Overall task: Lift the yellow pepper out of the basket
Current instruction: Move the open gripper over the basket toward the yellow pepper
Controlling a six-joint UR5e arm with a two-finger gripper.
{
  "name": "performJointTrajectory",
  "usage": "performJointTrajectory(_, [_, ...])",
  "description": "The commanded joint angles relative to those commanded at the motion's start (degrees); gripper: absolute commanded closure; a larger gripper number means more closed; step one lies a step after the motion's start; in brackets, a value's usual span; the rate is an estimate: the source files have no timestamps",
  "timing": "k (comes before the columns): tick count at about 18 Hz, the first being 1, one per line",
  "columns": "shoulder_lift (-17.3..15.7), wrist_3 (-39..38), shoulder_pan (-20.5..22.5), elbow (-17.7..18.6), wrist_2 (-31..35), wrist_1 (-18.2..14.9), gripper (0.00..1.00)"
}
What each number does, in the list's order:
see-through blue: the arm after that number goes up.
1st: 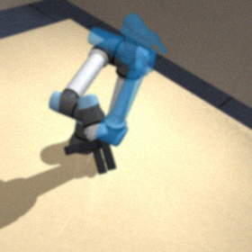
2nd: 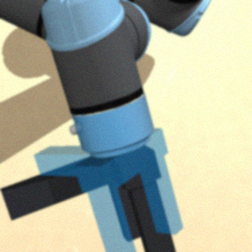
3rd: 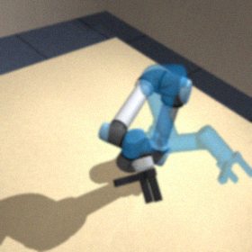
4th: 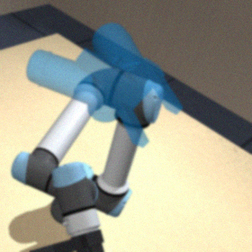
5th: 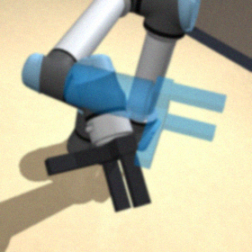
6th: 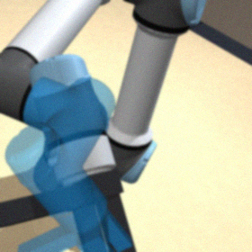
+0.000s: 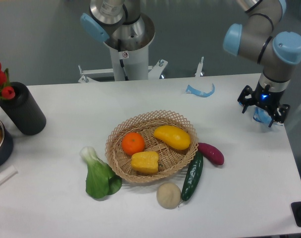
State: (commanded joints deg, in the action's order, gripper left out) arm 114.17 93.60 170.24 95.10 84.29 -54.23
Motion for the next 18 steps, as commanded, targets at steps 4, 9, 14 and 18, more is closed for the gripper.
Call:
performJointTrajectory(4, [0.00,0.00,-0.09,-0.35,-0.09,0.00,0.00])
performJointTrajectory(9, [-0.26,-0.70,-0.70,-0.97,0.18,-0.18,0.00])
performJointTrajectory(14, [-4.04,-3.06,-3.34,1.14,1.32,-0.18,0.00])
performJointTrajectory(18, [-4.66,-13.23,-5.88,1.41,1.23,0.17,0.00])
